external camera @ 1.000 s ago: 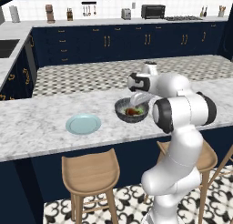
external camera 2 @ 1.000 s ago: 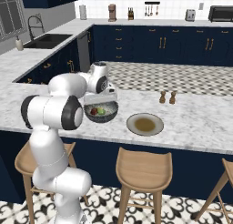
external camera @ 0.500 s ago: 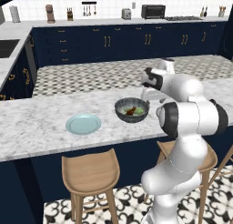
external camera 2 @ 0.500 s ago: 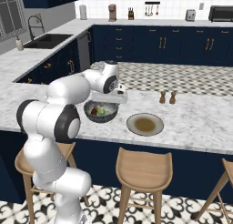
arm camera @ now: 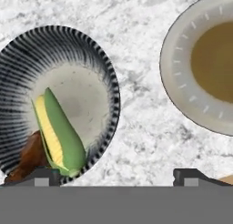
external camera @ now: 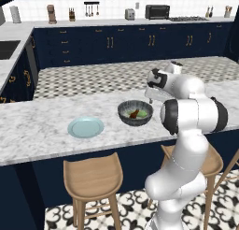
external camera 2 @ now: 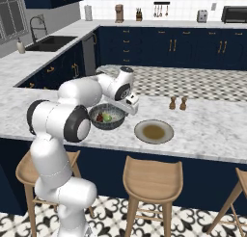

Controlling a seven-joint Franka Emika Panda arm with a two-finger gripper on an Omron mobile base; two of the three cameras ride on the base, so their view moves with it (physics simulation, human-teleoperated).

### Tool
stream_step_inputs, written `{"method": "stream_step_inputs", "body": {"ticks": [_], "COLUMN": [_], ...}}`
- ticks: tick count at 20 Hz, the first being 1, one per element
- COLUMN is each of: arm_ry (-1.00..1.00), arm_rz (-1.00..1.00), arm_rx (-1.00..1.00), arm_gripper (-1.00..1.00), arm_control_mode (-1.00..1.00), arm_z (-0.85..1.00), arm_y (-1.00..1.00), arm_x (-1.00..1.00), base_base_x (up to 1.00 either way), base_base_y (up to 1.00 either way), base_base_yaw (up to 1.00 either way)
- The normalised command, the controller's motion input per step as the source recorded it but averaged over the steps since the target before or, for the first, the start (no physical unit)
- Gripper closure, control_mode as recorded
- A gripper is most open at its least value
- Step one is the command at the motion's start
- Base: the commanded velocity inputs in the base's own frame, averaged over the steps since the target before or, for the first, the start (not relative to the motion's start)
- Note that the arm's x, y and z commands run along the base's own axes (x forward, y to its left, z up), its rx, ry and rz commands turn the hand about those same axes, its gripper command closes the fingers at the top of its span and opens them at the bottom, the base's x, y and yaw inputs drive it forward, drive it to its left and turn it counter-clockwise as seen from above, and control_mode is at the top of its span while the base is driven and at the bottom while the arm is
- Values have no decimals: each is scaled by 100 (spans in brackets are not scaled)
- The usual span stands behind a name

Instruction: Pick the chicken drumstick and corn from their plates and place them in the bowl. Then put the bowl in the fridge.

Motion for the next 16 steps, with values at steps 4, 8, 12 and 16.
{"method": "stream_step_inputs", "body": {"ticks": [4,8,12,16], "arm_ry": [19,19,16,11], "arm_rz": [-45,-25,-5,0], "arm_rx": [0,0,5,8], "arm_gripper": [-100,-100,-100,-100], "arm_control_mode": [-100,-100,-100,-100], "arm_z": [-57,-47,-22,-9], "arm_y": [3,1,-6,-5], "arm_x": [42,60,39,24], "base_base_x": [0,0,0,0], "base_base_y": [0,0,0,0], "base_base_yaw": [0,0,0,0]}}
